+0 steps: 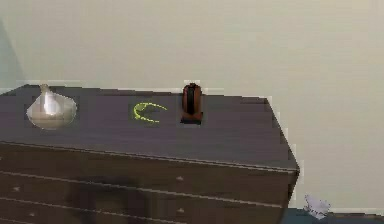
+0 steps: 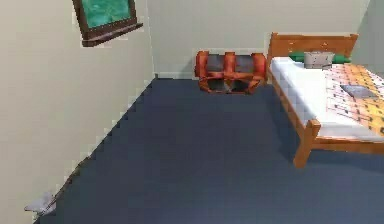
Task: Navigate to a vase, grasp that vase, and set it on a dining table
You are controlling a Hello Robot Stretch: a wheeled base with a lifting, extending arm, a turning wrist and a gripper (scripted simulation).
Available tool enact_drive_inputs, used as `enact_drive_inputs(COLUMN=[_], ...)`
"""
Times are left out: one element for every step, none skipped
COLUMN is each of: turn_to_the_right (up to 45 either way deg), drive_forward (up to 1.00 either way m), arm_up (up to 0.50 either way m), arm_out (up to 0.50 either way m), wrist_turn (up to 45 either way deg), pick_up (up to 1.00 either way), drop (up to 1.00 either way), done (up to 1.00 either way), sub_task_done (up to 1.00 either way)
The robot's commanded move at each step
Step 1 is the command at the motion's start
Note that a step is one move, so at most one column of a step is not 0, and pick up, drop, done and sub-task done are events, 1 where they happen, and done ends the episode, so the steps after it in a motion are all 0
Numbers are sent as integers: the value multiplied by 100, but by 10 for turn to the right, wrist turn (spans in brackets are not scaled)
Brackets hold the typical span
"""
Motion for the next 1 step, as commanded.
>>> enact_drive_inputs(turn_to_the_right=[-450], drive_forward=[0], arm_up=[0], arm_out=[0], wrist_turn=[0], pick_up=[0], drop=[0], done=[0], sub_task_done=[0])
